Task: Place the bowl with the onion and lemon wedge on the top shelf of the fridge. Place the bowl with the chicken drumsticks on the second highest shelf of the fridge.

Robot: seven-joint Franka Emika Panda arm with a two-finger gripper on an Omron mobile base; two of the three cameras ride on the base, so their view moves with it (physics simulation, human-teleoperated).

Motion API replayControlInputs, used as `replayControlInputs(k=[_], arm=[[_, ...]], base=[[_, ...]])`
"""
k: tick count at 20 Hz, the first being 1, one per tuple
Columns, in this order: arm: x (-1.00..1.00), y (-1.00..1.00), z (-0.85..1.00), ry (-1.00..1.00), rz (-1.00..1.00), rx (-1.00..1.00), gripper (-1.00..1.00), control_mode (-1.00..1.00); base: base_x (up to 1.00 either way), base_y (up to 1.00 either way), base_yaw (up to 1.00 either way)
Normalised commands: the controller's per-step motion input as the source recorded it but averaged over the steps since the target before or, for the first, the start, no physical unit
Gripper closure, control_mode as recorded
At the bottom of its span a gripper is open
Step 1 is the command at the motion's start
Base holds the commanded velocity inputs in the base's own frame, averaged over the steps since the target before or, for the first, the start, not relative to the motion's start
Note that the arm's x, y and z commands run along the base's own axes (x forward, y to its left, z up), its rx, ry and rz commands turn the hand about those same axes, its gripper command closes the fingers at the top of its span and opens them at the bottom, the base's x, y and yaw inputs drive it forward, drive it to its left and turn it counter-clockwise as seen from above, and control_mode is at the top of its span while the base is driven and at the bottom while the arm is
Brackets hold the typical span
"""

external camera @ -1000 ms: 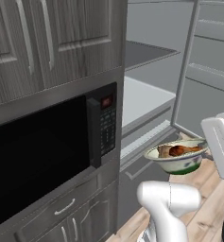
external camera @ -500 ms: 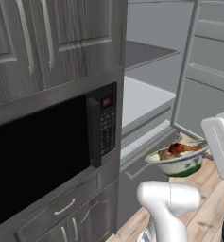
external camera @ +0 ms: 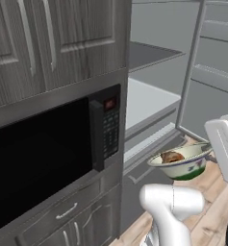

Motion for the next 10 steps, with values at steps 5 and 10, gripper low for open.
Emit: replayControlInputs(k=[5,10], arm=[[0.0,0.0,0.0,0.0,0.0,0.0,1.0,1.0],[0.0,0.0,0.0,0.0,0.0,0.0,1.0,1.0]], base=[[0.62,-0.47,0.18],[0.53,-0.47,0.2]])
